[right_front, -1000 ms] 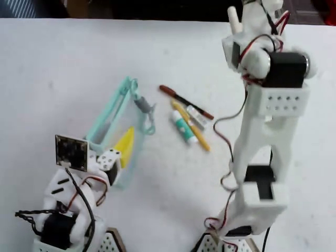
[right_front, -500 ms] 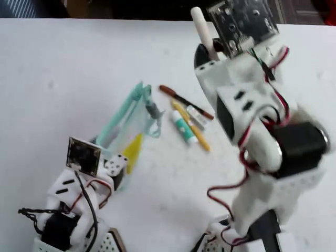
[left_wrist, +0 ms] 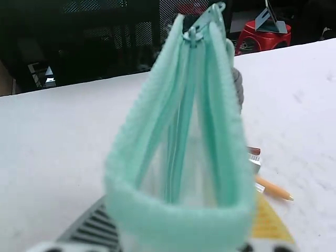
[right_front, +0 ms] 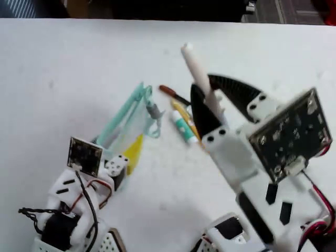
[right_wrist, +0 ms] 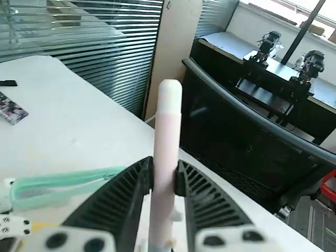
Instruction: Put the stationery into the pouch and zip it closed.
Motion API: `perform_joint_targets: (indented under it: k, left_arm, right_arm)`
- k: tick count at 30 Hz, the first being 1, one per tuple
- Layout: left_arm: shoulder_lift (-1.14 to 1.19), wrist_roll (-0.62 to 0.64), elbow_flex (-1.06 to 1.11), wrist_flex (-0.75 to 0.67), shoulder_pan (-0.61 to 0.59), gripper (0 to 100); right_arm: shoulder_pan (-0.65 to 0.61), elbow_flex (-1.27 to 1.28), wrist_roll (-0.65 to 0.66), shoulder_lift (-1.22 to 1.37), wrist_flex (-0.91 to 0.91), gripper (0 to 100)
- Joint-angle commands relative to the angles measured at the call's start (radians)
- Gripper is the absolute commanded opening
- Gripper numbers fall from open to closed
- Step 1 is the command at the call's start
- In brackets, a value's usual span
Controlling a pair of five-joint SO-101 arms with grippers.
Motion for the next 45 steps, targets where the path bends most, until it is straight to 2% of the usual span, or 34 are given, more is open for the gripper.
perform_joint_targets:
  k: [1, 6, 10, 13, 17, 23, 33, 45]
  left_arm:
    - [0.004, -0.005, 0.005, 0.005, 0.016, 21]
    - [0.004, -0.005, 0.005, 0.005, 0.024, 21]
    - [0.004, -0.008, 0.005, 0.005, 0.024, 22]
    - [0.004, -0.008, 0.005, 0.005, 0.024, 23]
    - [0.004, -0.005, 0.005, 0.005, 0.018, 25]
    - [0.004, -0.005, 0.005, 0.005, 0.018, 25]
    - [0.004, -0.005, 0.005, 0.005, 0.022, 25]
    - [0.004, -0.005, 0.005, 0.002, 0.016, 25]
  right_arm:
    - [-0.024, 0.117, -0.009, -0.067, -0.064, 1.6]
    - [-0.041, 0.229, -0.009, -0.148, -0.323, 1.6]
    - [-0.116, 0.321, -0.017, -0.154, -0.512, 1.6]
    - [-0.194, 0.425, -0.152, -0.140, -0.671, 1.6]
    - [-0.213, 0.534, -0.315, -0.127, -0.826, 1.8]
    - [-0.217, 0.727, -0.374, -0.125, -0.961, 1.8]
    - [-0.219, 0.959, -0.377, -0.125, -1.201, 1.7]
    - [-0.266, 1.106, -0.368, -0.133, -1.213, 1.7]
